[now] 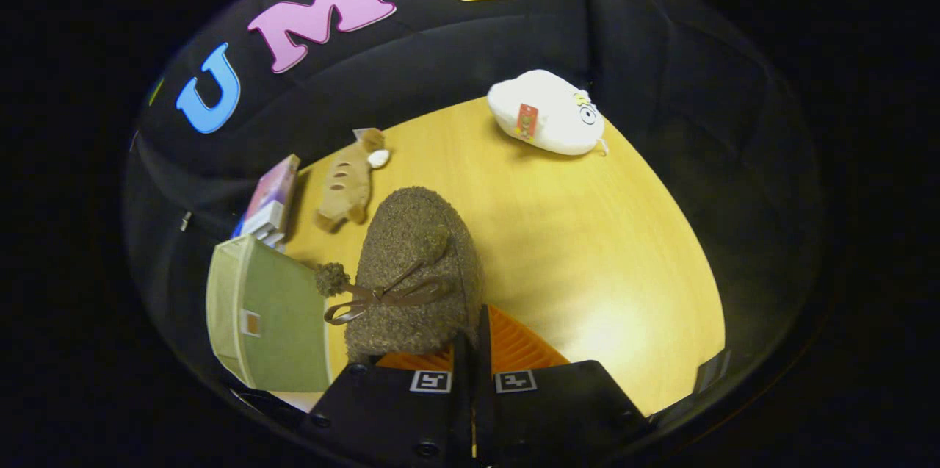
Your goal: Open the storage box then place both shoes into the box .Put the left shoe in first, then the right shoe, with the right side of both shoes facing outward in a uniform manner.
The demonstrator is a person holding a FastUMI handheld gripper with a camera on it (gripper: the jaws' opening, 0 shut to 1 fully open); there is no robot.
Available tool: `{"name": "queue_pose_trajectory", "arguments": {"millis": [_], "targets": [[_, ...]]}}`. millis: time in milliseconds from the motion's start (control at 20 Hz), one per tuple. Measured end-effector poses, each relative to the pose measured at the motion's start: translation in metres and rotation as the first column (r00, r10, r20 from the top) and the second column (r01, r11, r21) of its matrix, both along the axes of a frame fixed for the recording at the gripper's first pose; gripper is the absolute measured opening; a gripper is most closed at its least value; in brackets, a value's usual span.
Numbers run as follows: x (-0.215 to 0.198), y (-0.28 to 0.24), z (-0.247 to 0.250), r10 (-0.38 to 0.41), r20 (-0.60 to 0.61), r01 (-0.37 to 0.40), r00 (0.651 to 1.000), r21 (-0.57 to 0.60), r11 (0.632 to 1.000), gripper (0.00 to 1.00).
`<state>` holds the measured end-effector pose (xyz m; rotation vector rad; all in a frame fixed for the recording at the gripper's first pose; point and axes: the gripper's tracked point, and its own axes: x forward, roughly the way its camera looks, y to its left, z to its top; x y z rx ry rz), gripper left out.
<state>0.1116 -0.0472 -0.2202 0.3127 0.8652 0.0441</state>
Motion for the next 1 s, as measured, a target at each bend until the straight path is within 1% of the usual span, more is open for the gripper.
{"name": "queue_pose_trajectory", "arguments": {"millis": [150,300,400,600,750,1000], "targets": [[-0.011,0.056,0.038,0.046,0.048,-0.046,0.998,0.000,0.999,0.07],[-0.018,0.120,0.075,0.084,0.087,-0.087,0.993,0.037,0.995,0.07],[-0.020,0.157,0.089,0.117,0.095,-0.123,0.989,0.060,0.991,0.07],[-0.016,0.215,0.109,0.179,0.116,-0.186,0.977,0.052,0.981,0.07],[-0.014,0.254,0.104,0.199,0.106,-0.207,0.974,0.064,0.976,0.07],[-0.013,0.291,0.064,0.213,0.023,-0.214,0.977,0.034,0.976,0.07]]}}
